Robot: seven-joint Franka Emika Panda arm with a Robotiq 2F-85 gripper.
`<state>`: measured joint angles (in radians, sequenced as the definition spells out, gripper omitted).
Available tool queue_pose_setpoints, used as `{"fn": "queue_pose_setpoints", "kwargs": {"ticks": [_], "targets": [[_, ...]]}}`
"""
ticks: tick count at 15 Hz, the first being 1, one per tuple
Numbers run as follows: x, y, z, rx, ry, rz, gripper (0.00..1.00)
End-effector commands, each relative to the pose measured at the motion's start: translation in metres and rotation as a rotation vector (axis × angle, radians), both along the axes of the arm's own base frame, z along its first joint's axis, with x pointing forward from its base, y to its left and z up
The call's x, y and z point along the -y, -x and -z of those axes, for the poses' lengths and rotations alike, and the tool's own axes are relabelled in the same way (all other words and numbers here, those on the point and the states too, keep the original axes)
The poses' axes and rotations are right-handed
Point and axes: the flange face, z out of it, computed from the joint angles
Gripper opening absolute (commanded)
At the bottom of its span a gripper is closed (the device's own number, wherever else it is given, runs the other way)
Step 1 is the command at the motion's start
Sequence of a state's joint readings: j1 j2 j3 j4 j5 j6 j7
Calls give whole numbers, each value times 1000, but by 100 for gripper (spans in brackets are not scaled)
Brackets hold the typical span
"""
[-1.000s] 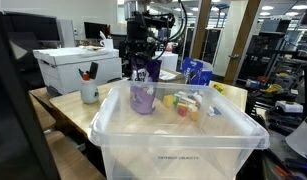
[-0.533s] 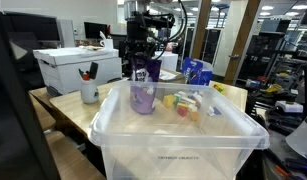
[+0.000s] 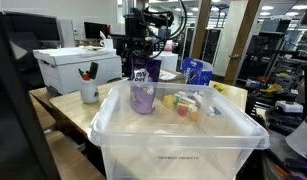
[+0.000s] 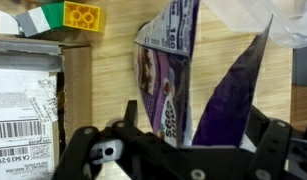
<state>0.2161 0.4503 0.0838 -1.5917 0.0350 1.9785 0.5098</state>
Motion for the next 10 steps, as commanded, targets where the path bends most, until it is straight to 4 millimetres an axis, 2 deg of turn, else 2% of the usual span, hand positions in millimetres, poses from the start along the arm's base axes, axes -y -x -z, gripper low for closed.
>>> {"fn": "queue_pose_setpoints", "kwargs": {"ticks": [1, 9, 10], "targets": [[-1, 8, 3, -17, -29, -40, 100], [-1, 10, 7, -21, -18, -53, 100], [-1, 10, 7, -10, -10, -50, 75]]}}
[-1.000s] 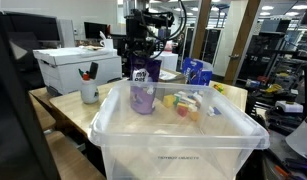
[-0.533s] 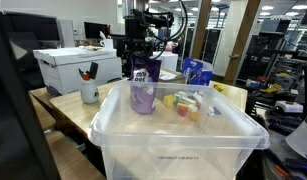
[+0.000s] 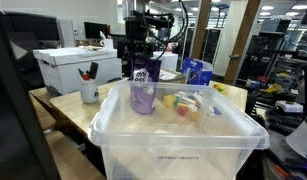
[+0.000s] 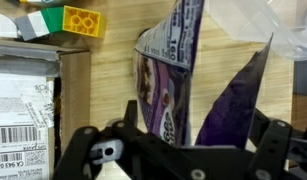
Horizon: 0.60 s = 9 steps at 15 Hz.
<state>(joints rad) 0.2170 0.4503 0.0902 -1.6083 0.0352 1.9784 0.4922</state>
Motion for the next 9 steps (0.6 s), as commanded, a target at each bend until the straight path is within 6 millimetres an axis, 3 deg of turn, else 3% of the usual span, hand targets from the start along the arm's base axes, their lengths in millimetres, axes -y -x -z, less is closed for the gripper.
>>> {"fn": "queue_pose_setpoints", "kwargs": {"ticks": [1, 6, 9], "targets": [[3, 5, -1, 3, -11, -34, 73], [3, 6, 0, 2, -12, -45, 47], [3, 6, 0, 2, -12, -46, 26]]}}
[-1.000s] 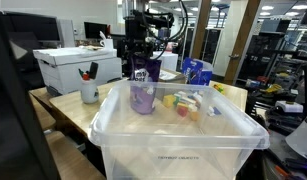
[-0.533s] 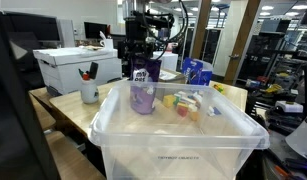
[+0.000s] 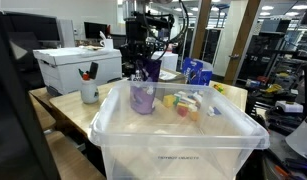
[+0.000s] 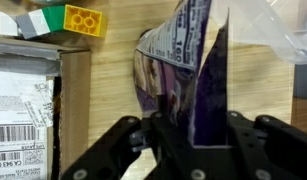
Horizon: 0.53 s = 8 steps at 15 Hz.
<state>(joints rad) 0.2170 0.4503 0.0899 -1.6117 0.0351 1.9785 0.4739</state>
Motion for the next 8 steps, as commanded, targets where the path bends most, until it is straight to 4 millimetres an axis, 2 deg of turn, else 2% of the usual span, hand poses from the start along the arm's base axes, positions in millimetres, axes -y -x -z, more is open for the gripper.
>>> {"fn": "queue_pose_setpoints", "kwargs": {"ticks": [1, 2, 7, 8], "targets": [[3, 5, -1, 5, -12, -27, 16], [3, 5, -1, 5, -12, -26, 9], [4, 4, -1, 4, -11, -23, 1], [5, 4, -1, 4, -11, -21, 2]]}}
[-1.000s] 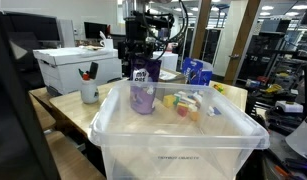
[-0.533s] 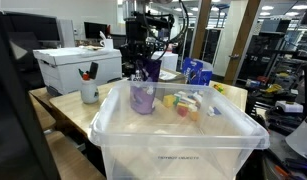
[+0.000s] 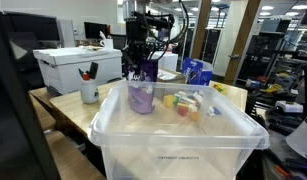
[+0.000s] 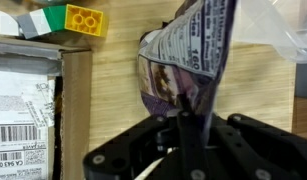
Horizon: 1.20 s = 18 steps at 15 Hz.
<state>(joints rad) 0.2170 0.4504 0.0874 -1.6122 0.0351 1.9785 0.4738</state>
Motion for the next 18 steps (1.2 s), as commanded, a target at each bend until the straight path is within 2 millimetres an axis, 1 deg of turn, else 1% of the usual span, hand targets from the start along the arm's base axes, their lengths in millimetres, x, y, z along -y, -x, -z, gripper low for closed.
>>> {"fn": "queue_pose_setpoints", "kwargs": {"ticks": [1, 4, 7, 9, 12, 18], "targets": [[3, 4, -1, 4, -13, -21, 3], [5, 3, -1, 9, -19, -3, 5], [11, -1, -4, 7, -71, 51, 5], [17, -5, -8, 13, -97, 88, 4], [24, -11, -15, 52, -86, 98, 4], [30, -19, -29, 100, -86, 109, 4]]}}
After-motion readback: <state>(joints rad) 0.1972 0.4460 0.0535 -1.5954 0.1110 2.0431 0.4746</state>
